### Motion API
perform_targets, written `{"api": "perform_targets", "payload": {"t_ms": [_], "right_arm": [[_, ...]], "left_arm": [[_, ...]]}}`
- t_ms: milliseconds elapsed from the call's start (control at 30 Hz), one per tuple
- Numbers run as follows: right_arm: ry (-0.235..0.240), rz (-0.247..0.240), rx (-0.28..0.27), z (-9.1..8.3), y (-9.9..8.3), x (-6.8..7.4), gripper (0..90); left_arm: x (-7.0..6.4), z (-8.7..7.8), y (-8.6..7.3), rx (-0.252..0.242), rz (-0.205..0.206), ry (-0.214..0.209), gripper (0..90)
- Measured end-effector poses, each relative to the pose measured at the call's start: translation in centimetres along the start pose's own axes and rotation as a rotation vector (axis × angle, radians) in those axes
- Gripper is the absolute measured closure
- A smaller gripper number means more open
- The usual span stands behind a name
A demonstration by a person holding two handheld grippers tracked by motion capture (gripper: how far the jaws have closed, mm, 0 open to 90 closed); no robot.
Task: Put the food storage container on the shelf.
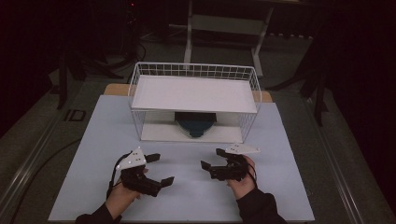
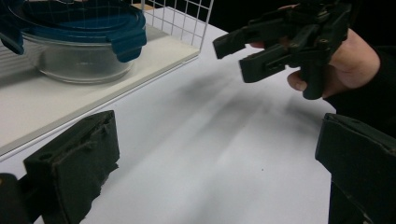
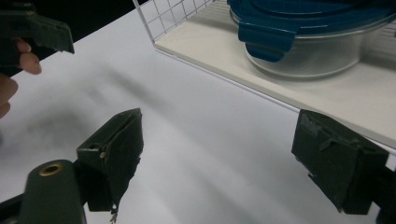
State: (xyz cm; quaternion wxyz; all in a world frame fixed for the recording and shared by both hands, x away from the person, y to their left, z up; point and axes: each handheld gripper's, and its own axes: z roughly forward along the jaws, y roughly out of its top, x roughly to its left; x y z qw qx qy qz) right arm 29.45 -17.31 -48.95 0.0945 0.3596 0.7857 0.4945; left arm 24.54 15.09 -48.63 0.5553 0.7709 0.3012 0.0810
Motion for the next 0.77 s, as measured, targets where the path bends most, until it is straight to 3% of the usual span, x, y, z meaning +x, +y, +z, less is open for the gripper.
{"api": "perform_targets", "payload": {"t_ms": [467, 767], "right_arm": [[-0.007, -0.007, 0.007, -2.5, -1.8, -0.1, 16.2], [-0.016, -0.013, 0.023, -3.1, -3.0, -0.7, 16.3]], "left_arm": [[-0.3, -0.3, -0.1, -0.003, 0.009, -0.005, 0.0], [-0.3, -0.3, -0.2, -0.006, 0.016, -0.003, 0.0]]}}
